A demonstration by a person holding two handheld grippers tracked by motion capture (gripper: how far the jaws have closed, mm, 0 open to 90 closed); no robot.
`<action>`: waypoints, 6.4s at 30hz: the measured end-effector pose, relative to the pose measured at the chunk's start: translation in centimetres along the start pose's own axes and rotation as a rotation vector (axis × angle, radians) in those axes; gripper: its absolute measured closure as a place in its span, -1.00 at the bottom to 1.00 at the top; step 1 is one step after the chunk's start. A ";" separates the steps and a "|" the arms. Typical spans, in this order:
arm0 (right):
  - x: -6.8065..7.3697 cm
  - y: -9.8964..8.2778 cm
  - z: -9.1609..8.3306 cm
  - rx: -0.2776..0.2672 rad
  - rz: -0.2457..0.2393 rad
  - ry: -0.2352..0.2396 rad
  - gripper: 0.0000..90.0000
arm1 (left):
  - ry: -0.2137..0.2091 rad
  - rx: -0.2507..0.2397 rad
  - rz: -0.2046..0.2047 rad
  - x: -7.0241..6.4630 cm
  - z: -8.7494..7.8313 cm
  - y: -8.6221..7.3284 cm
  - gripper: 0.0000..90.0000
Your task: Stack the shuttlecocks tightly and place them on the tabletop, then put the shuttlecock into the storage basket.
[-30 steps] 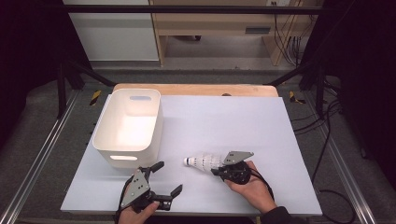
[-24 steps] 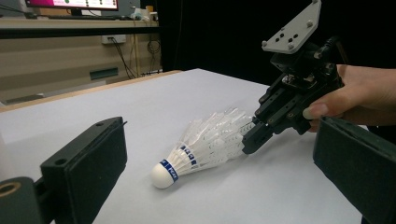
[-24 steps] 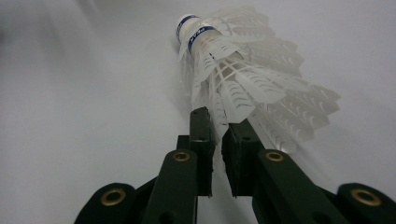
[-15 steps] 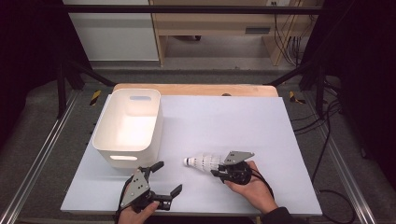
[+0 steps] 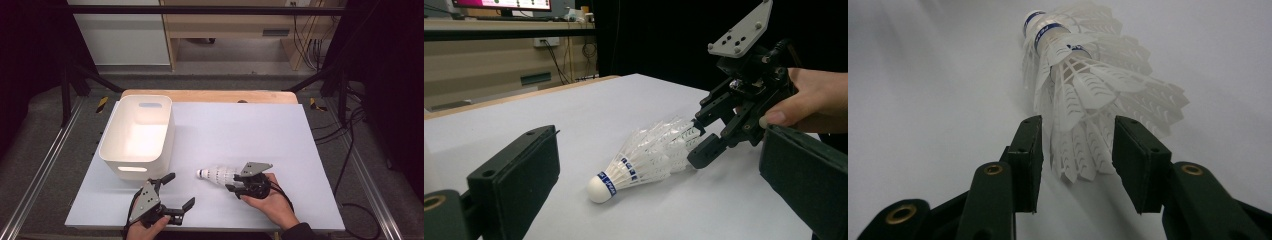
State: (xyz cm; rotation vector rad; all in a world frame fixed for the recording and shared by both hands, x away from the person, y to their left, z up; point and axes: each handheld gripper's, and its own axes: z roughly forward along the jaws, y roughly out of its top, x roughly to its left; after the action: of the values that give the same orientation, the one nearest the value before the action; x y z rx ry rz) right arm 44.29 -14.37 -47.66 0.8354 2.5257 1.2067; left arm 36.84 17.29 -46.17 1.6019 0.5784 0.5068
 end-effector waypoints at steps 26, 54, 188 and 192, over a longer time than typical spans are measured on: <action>0.2 -0.3 -0.6 0.003 -0.015 -0.052 -0.23 | 0.001 0.000 0.002 0.0 0.0 0.0 -0.94; 0.2 -0.5 -1.7 -0.008 -0.018 -0.109 -0.77 | 0.001 -0.001 -0.002 0.1 0.0 0.0 -0.95; -3.5 -5.8 -9.6 -0.413 0.148 -0.343 -0.90 | -0.317 0.555 0.216 2.4 15.9 -0.3 -0.87; -3.6 -5.9 -9.6 -0.411 0.147 -0.343 -0.90 | -0.320 0.551 0.204 2.2 16.1 -0.3 -0.87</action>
State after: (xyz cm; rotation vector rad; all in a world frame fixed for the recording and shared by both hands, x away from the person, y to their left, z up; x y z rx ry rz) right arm 40.81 -25.54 -46.19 1.0266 1.8887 1.4187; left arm 48.63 6.26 -48.22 2.2307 0.3238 0.2350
